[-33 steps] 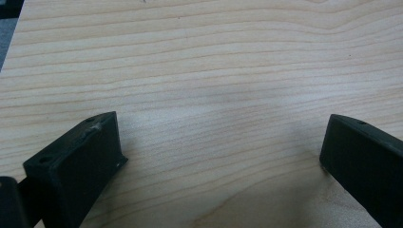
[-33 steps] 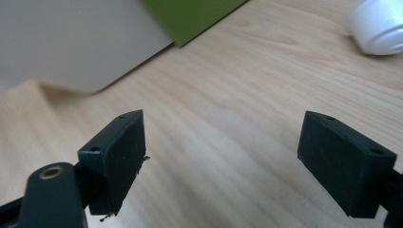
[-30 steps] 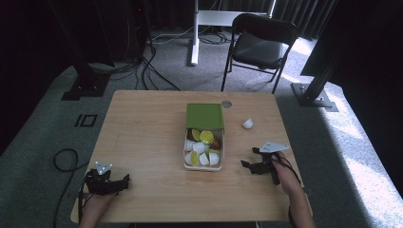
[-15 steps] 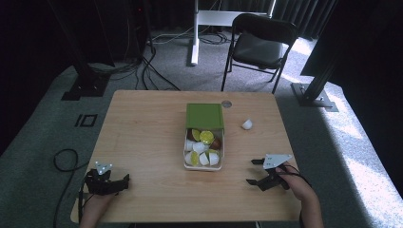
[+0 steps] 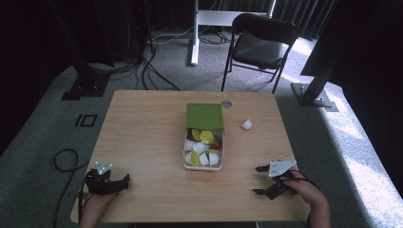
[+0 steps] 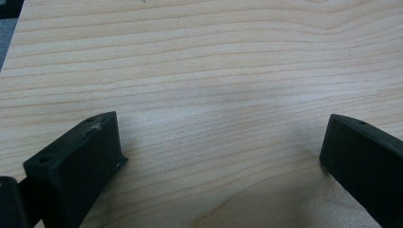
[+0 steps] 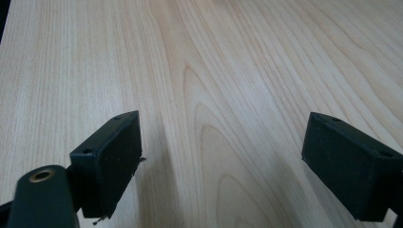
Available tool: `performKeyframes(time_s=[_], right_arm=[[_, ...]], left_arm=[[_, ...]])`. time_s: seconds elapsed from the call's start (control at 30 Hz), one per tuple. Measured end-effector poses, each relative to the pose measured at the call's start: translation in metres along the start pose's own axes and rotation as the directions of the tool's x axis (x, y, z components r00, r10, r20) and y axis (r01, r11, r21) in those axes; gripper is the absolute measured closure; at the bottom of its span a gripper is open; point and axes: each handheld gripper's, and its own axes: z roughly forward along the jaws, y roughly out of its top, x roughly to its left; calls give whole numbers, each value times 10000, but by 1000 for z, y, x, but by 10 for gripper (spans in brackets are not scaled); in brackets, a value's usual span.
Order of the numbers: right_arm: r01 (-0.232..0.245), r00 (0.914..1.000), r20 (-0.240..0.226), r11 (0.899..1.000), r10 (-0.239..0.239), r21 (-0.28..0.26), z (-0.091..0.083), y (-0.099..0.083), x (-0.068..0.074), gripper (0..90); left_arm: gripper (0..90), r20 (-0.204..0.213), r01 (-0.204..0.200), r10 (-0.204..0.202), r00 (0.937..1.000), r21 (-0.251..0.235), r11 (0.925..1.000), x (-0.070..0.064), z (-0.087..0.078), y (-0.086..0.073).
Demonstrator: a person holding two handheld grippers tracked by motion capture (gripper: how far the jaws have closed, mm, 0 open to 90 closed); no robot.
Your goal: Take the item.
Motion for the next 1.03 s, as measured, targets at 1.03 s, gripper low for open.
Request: performKeyframes(time_s=[1.03], right_arm=[[-219, 9998, 43, 9995, 218, 213, -3, -15, 3, 122]], left_arm=[[10, 1, -7, 7, 10000, 4, 10000, 0, 0, 0]])
